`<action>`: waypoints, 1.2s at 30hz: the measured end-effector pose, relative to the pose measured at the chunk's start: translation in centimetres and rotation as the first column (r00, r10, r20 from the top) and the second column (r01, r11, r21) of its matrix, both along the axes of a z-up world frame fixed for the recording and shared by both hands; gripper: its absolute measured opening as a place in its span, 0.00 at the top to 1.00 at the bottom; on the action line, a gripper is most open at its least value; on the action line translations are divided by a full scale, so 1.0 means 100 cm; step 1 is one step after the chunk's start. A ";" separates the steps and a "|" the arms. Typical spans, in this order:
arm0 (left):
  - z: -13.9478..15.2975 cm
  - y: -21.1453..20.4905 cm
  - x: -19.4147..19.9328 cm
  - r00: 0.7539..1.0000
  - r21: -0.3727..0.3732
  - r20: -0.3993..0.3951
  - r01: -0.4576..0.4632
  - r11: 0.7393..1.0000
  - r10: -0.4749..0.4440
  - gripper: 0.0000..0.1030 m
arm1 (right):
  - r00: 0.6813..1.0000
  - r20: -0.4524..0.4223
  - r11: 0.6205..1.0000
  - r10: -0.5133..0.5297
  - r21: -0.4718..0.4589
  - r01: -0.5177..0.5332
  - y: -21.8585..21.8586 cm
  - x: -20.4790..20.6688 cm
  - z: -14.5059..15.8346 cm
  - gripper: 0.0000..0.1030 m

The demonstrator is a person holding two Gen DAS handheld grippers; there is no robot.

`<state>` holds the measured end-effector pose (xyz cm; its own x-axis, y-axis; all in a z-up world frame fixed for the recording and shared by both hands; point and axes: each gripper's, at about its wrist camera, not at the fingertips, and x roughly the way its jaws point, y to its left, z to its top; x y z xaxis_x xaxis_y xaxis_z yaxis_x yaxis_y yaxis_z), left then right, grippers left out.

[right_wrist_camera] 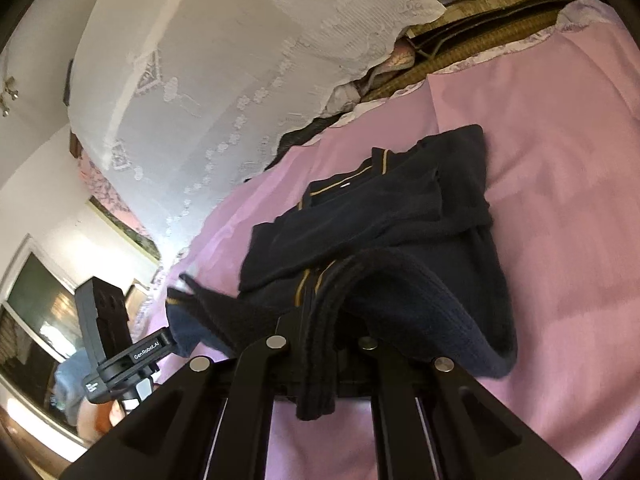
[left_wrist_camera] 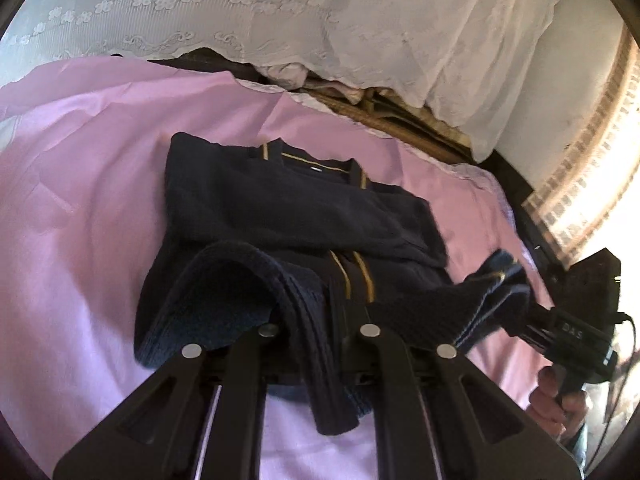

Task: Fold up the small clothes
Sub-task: 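Lift the ribbed hem with both grippers and fold it toward the collar, then lower the hem onto the cardigan and open both grippers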

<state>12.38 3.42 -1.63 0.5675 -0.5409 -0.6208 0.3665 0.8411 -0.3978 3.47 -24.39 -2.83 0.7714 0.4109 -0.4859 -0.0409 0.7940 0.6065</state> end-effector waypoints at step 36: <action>-0.028 -0.026 0.166 0.986 0.019 -0.005 -0.164 0.986 0.164 0.90 | 0.987 -0.050 0.988 -0.152 -0.024 0.151 -0.032 0.198 -0.029 0.92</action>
